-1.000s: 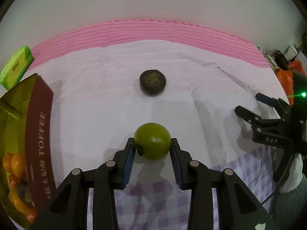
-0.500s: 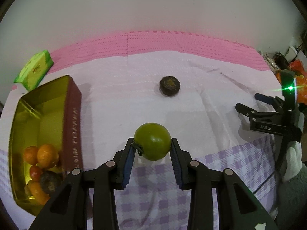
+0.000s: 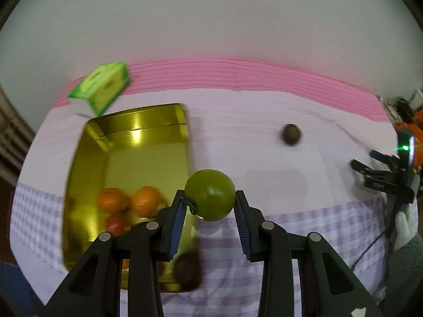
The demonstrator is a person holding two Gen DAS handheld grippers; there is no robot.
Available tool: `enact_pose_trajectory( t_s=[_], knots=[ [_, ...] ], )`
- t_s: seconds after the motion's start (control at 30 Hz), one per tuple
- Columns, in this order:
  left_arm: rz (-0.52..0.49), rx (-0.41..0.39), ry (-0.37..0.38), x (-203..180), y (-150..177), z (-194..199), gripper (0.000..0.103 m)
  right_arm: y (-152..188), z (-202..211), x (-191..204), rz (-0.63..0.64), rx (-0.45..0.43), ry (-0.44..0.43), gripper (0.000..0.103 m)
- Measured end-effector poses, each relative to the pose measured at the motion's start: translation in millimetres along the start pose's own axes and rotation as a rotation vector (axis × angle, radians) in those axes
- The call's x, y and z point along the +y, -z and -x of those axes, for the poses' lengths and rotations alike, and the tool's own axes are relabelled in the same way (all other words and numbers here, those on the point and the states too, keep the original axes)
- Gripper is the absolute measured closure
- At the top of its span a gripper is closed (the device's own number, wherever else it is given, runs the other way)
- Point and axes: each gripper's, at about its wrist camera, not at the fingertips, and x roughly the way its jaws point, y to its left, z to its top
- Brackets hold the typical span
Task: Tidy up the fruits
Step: 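Lift the green fruit with the left gripper and carry it over the tin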
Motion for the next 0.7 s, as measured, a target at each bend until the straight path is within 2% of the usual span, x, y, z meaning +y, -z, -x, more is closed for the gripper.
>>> enact_pose_trajectory(
  t_s=[0.37,0.7],
  knots=[
    [0.125,0.033,-0.117,77,16,-6,0.07,0,0,0,0.0,0.0,0.0,0.0],
    [0.163,0.068,-0.143,101,26,-15,0.07,0,0,0,-0.001,0.0,0.0,0.0]
  ],
)
